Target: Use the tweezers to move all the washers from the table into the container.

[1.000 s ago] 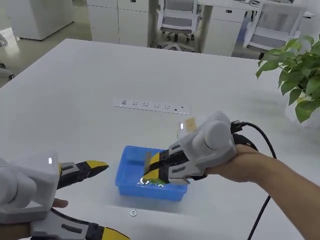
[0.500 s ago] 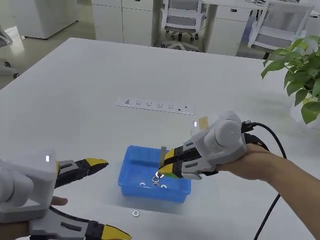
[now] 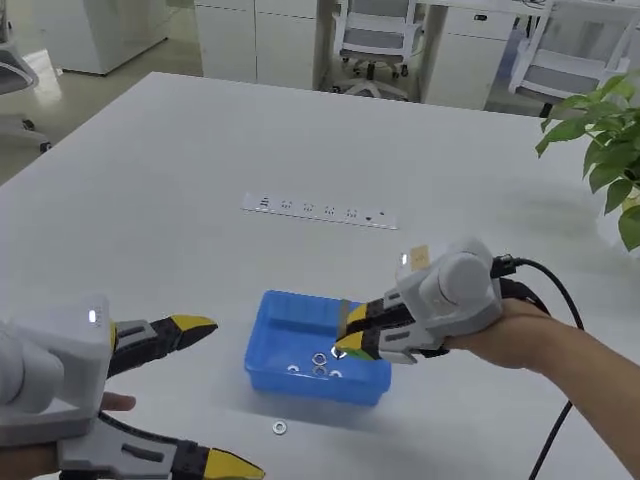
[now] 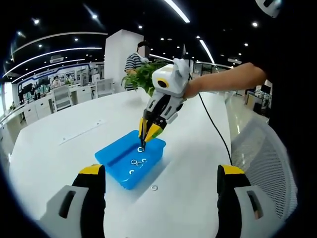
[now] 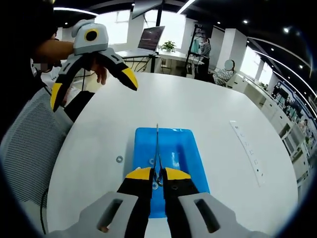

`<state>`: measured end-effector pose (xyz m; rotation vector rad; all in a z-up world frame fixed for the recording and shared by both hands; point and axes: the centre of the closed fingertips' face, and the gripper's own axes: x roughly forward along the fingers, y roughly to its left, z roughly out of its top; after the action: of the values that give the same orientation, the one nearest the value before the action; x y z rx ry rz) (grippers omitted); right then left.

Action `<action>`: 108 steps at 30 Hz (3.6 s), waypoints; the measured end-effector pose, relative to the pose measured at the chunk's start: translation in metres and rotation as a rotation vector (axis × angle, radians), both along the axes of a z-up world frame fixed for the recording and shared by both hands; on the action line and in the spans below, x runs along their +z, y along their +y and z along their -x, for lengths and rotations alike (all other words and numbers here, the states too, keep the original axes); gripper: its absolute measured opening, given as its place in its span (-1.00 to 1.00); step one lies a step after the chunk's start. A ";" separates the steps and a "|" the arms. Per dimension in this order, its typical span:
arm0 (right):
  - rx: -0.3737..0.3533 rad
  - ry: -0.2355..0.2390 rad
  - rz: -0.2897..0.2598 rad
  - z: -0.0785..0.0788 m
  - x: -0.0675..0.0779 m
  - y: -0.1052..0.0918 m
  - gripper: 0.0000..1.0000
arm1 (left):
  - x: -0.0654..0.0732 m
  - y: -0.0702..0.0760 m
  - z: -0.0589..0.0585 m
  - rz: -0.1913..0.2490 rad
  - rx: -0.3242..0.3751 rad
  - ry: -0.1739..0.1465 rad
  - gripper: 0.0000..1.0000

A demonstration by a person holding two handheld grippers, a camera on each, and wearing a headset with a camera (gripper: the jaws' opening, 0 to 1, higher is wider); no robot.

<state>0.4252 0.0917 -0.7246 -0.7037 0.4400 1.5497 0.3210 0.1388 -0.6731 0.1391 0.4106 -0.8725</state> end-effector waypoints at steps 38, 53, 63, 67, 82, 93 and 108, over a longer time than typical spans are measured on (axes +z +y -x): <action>-0.032 0.042 -0.010 -0.010 -0.034 0.004 -0.82 | -0.001 -0.006 -0.012 0.002 -0.015 0.019 0.74; -0.040 0.045 -0.024 -0.009 -0.033 0.004 -0.82 | 0.005 -0.014 -0.047 -0.030 -0.103 -0.017 0.20; -0.033 0.036 -0.021 -0.010 -0.034 0.002 -0.82 | 0.002 -0.029 -0.070 -0.085 -0.175 -0.046 -0.04; -0.027 0.030 -0.019 -0.009 -0.034 0.002 -0.81 | -0.002 -0.036 -0.080 -0.108 -0.200 -0.052 -0.14; -0.018 0.024 -0.020 -0.009 -0.034 0.003 -0.81 | -0.012 -0.054 -0.106 -0.150 -0.265 -0.066 -0.53; 0.010 0.006 -0.024 -0.007 -0.034 0.003 -0.80 | -0.017 -0.064 -0.110 -0.175 -0.297 -0.081 -0.87; -0.014 0.003 -0.048 -0.008 -0.023 0.003 -0.68 | -0.014 -0.061 -0.115 -0.161 -0.256 -0.057 -0.90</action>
<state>0.4337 0.0950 -0.7480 -0.6594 0.4080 1.5437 0.4356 0.0776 -0.6872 0.3710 0.4151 -1.0841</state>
